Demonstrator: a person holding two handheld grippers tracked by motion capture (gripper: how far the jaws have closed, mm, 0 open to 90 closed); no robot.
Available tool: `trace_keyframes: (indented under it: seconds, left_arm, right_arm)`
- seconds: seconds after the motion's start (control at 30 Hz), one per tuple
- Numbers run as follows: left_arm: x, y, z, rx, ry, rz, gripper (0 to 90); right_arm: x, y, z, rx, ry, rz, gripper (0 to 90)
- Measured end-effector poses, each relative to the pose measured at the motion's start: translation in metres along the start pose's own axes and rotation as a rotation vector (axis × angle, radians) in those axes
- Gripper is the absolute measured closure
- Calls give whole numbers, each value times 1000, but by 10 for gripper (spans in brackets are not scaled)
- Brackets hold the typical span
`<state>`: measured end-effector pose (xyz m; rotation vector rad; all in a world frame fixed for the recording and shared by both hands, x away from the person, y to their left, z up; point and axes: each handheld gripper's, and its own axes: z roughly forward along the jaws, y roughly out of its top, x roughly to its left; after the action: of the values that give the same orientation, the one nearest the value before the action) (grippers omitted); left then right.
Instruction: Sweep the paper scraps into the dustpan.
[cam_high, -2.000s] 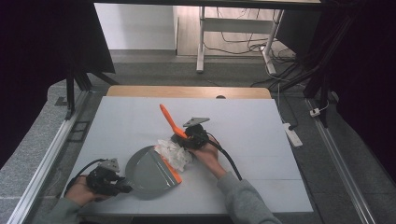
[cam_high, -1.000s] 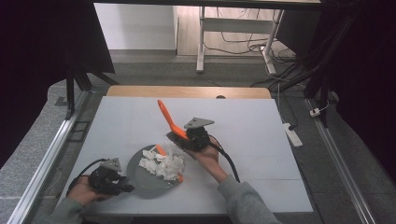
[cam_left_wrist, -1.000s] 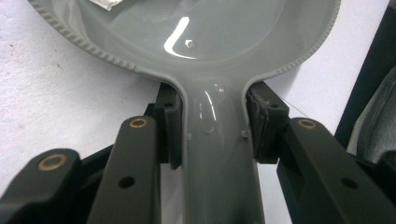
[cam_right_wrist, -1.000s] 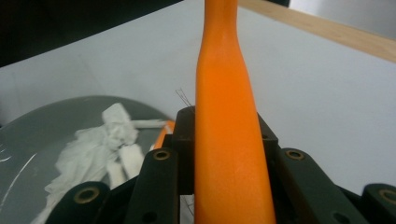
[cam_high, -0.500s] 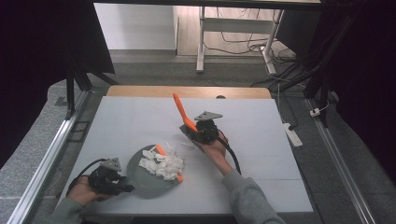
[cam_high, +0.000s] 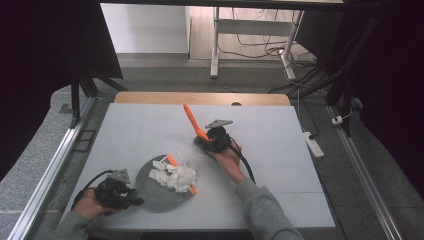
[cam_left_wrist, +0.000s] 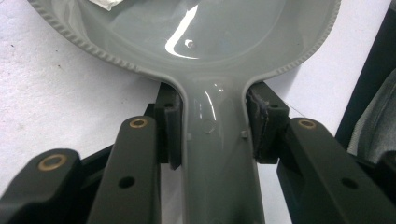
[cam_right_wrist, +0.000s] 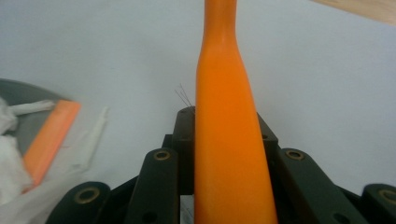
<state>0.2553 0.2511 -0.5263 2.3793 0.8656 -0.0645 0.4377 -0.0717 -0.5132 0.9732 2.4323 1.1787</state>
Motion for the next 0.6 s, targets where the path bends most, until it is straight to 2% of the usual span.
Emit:
trace_keyframes:
  seconds: [0.3,0.6]
  left_arm:
    - [0,1,1,-1,1,-4,610]
    - [0,1,1,0,0,-5,610]
  right_arm:
    - [35,0,5,10,64,-65,705]
    - [66,-1,6,10,149,-100,705]
